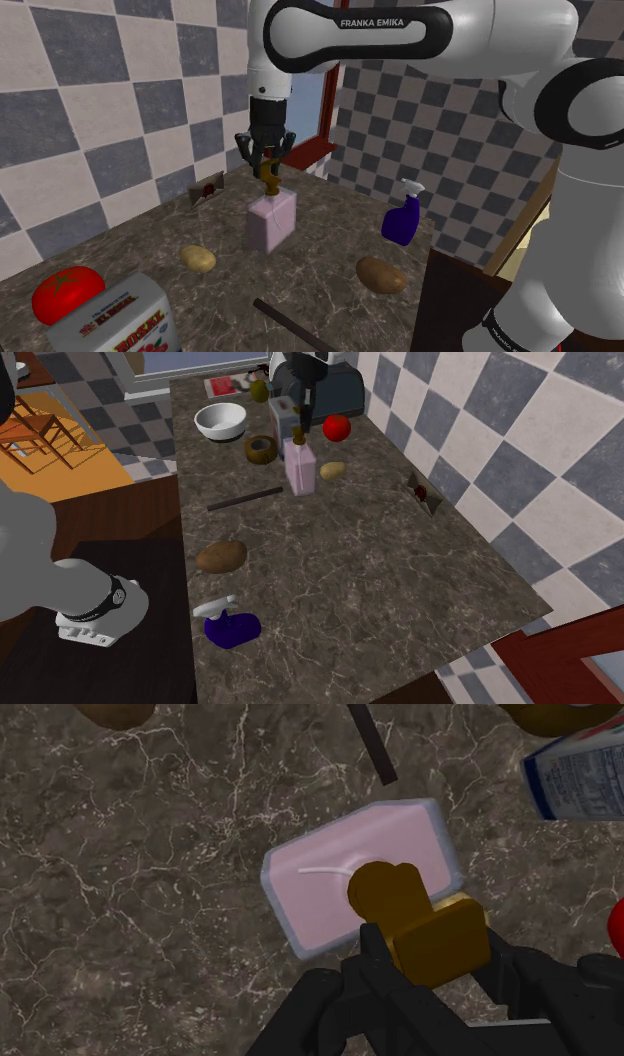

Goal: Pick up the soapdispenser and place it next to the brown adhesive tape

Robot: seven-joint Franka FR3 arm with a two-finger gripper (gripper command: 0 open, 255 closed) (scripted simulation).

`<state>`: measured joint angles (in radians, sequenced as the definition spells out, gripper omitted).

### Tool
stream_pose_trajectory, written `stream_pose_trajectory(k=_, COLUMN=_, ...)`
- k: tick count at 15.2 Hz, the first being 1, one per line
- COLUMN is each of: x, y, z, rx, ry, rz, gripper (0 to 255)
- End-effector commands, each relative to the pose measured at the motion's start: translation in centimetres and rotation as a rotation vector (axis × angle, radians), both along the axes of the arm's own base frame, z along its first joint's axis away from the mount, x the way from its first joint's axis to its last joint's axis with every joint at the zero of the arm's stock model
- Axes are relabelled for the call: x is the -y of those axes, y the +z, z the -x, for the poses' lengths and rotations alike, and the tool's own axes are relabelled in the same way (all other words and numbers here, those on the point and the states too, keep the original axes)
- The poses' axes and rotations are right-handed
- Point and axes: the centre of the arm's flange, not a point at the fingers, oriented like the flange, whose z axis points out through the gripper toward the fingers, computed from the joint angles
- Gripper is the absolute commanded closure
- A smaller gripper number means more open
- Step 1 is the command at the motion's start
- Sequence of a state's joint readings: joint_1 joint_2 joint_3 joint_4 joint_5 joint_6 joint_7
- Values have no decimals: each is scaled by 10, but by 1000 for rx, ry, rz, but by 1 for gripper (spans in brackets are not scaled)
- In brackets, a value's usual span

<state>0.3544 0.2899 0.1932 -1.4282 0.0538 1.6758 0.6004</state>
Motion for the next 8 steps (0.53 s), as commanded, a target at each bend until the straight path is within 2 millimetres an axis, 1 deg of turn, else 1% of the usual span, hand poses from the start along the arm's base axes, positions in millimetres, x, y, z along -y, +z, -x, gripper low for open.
stream_pose_trajectory(k=1, x=-24, y=0, z=13, rx=0, ry=-1, rz=0, gripper=255)
stream_pose_trajectory(k=8, x=-106, y=0, z=55, rx=0, ry=-1, rz=0, gripper=255)
